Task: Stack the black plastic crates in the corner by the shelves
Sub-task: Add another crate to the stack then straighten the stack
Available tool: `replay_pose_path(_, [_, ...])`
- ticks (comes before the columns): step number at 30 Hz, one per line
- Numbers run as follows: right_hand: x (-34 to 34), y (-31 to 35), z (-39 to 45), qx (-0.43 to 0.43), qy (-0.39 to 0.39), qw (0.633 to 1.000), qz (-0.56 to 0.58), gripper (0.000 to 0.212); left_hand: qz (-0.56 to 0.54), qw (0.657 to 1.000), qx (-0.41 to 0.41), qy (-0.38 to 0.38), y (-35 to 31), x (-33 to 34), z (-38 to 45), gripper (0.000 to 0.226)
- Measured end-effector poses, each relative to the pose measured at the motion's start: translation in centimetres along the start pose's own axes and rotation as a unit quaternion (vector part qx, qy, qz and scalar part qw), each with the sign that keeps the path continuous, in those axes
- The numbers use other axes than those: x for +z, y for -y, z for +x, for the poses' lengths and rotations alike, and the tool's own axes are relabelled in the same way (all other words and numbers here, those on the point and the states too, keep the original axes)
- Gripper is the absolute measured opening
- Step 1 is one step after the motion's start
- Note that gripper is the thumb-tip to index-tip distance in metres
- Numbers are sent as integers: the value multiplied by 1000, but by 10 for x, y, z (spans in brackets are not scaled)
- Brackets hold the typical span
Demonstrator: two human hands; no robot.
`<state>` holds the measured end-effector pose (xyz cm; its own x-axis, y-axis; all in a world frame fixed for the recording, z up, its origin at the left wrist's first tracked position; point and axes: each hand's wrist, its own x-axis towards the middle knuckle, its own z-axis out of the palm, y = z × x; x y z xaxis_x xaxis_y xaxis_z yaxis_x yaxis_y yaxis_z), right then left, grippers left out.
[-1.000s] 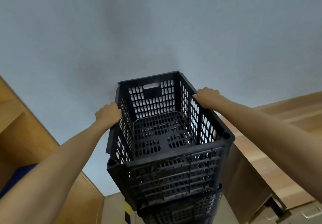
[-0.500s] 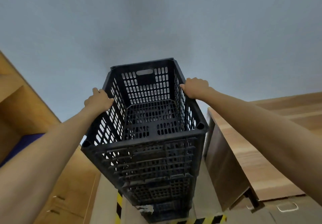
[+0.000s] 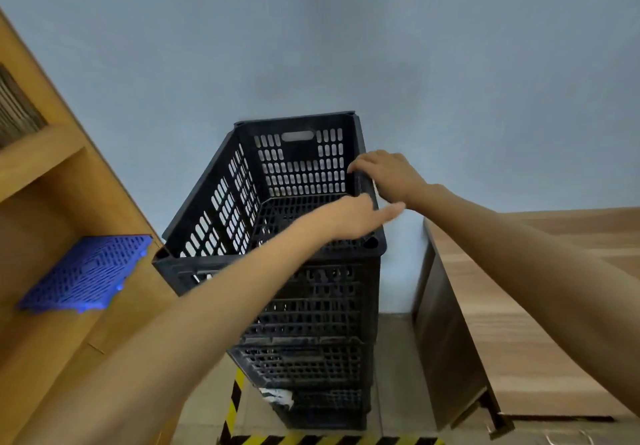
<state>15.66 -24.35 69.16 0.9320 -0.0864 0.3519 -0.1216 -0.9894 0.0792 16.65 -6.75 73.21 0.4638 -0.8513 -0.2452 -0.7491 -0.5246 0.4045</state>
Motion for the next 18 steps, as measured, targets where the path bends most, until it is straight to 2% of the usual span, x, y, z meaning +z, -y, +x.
replay_pose_path(2, [4, -5, -4, -20, 55, 998, -6, 60, 31, 997, -50, -48, -8, 25, 2, 73])
replay_pose_path(5, [3, -8, -1, -29, 82, 996, -10, 60, 15, 991, -75, -107, -8, 43, -2, 62])
replay_pose_path(10, [3, -4, 1, 3, 125, 992, -7, 68, -25, 993, -61, -96, -5, 40, 0, 54])
replay_pose_path(18, [-3, 10, -6, 86, 143, 983, 77, 61, -43, 992, -65, -98, -7, 39, -7, 45])
